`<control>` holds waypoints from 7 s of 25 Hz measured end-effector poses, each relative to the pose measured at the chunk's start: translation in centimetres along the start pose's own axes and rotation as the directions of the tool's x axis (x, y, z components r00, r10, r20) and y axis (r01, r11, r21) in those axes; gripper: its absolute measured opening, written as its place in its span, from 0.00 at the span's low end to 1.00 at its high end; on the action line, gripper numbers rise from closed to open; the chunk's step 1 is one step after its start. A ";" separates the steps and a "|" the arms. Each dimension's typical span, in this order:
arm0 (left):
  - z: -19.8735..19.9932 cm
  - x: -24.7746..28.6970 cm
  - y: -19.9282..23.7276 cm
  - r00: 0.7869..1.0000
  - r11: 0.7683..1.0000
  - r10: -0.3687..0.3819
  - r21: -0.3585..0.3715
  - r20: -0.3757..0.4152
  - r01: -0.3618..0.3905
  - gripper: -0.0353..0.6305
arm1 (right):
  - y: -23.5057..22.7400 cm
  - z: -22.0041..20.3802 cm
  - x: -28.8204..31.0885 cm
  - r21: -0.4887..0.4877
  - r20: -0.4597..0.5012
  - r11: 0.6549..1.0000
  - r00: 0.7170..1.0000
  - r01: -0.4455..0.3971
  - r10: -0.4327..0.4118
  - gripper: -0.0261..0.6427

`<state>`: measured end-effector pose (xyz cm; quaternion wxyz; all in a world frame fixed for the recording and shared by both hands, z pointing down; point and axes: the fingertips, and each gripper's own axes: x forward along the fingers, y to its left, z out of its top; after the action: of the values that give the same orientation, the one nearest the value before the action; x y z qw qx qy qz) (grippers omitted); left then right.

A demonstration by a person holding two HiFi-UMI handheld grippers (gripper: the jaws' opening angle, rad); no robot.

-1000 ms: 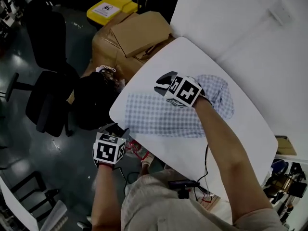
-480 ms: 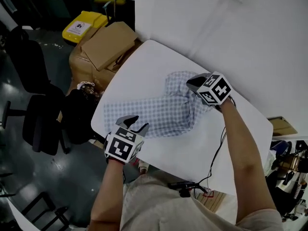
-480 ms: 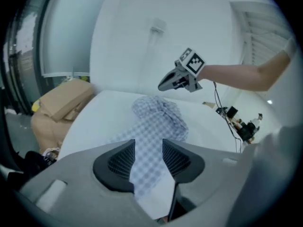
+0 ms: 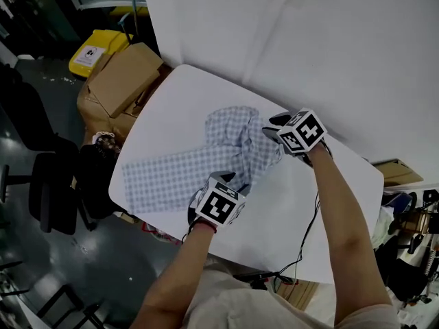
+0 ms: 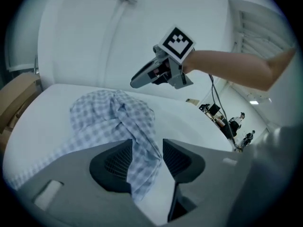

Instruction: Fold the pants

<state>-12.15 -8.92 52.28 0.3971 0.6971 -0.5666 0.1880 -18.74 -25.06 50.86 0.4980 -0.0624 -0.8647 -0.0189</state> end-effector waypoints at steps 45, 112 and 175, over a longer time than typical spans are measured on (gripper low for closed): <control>-9.8 3.6 -5.8 0.925 0.930 -0.117 0.287 -0.361 0.230 0.13 | -6.4 -17.7 -15.6 0.692 0.054 0.695 0.947 0.194 -0.318 0.14; 4.3 19.5 -37.1 0.699 0.481 -0.321 0.526 -0.639 0.702 0.34 | 17.3 -51.3 -23.1 0.945 0.150 -0.154 0.798 -0.290 -0.583 0.08; -6.1 12.6 -23.2 0.774 0.591 -0.270 0.536 -0.573 0.603 0.11 | 23.9 -36.1 -16.2 0.849 -0.075 0.487 0.959 0.205 -0.274 0.19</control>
<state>14.42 -11.33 57.10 0.2549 0.8524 -0.1547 0.4295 23.30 -6.22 54.29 0.4264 0.3083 -0.7805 0.3376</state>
